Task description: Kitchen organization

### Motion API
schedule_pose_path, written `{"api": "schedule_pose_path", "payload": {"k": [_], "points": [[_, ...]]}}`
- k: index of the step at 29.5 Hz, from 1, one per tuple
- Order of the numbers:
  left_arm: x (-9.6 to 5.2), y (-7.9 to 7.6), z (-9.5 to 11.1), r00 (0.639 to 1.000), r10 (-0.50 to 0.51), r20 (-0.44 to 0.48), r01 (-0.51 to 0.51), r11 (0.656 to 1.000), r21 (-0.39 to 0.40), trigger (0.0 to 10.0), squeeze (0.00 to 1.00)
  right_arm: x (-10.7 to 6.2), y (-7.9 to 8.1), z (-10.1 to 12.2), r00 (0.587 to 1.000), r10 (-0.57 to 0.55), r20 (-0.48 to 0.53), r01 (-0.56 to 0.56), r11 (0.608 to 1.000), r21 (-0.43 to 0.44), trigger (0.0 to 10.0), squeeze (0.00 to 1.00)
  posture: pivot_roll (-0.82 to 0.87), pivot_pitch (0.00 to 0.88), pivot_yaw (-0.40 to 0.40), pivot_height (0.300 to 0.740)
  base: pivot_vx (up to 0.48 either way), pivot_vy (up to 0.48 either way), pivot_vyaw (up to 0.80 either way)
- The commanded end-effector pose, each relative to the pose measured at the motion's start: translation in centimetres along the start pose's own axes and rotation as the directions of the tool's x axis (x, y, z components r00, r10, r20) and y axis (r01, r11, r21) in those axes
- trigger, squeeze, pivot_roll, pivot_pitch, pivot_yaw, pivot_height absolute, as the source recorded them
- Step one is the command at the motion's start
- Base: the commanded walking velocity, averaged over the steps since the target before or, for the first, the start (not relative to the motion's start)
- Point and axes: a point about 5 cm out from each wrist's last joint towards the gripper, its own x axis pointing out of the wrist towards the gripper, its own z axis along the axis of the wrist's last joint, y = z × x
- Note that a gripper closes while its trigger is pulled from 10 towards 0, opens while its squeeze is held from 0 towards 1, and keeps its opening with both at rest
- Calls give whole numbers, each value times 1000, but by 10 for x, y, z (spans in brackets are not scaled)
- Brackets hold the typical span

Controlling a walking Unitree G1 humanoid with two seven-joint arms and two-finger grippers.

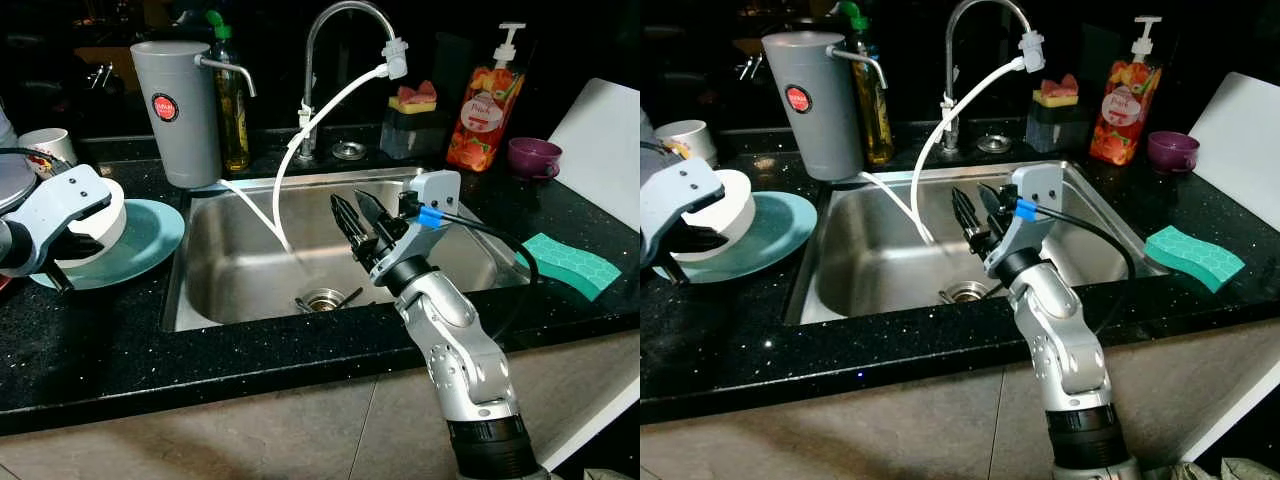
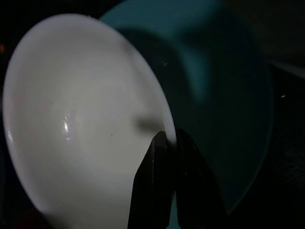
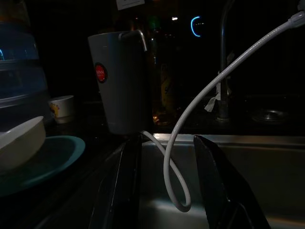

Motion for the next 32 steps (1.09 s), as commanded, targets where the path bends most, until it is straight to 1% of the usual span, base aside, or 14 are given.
{"api": "schedule_pose_path", "payload": {"k": [1,3,6,8,11,12,17,19,21,26,28,30,31,32], "points": [[-1,-2,11,999,-13,45,8,995,104,10000,0,0,0,2,1000,-1,14,1,1000,-1,10000,0,184,142,-12,740,0,0,0],[-2,-3,25,994,-15,104,-7,980,201,10000,0,1,0,4,1000,2,16,-2,1000,-2,10000,0,183,142,-14,740,0,0,0],[-3,-6,37,988,-27,149,-16,959,283,10000,0,1,0,5,1000,13,14,-13,1000,-2,10000,0,182,142,-14,740,0,0,0],[-3,-6,37,988,-27,149,-16,959,283,10000,0,1,0,5,1000,13,14,-13,1000,-2,10000,0,182,142,-14,740,0,0,0],[-5,-12,55,977,-58,206,-20,933,359,10000,0,0,3,8,999,47,17,-48,998,30,10000,0,182,142,-14,740,0,0,0],[-5,-18,64,970,-86,228,-20,905,425,10000,0,-1,4,10,998,61,21,-62,997,53,10000,0,177,146,-14,740,0,0,0],[-3,-28,69,962,-120,245,-11,880,474,10000,0,-2,4,11,997,69,17,-70,995,71,10000,0,180,145,-16,740,0,0,0],[12,-63,82,932,-197,306,-38,783,621,10000,0,-1,2,6,997,69,-20,-66,992,106,10000,0,179,143,-22,740,0,0,0],[22,-86,95,896,-233,377,-99,725,682,10000,0,2,1,0,997,54,-58,-46,990,136,10000,0,177,139,-22,740,0,0,0],[32,-99,102,876,-229,425,-161,691,704,10000,0,4,1,-3,996,41,-74,-26,981,193,10000,0,171,133,-18,740,0,0,0],[38,-111,111,841,-218,495,-249,655,713,10000,0,5,3,-5,995,41,-89,-16,963,268,10000,0,166,130,-17,740,0,0,0],[38,-111,111,841,-218,495,-249,655,713,10000,0,5,3,-5,995,41,-89,-16,963,268,10000,0,166,130,-17,740,0,0,0],[41,-123,121,799,-223,559,-335,607,721,10000,0,7,2,-12,990,24,-139,23,947,320,10000,0,165,128,-20,740,0,0,0],[41,-123,121,799,-223,559,-335,607,721,10000,0,7,2,-12,990,24,-139,23,947,320,10000,0,165,128,-20,740,0,0,0]]}}
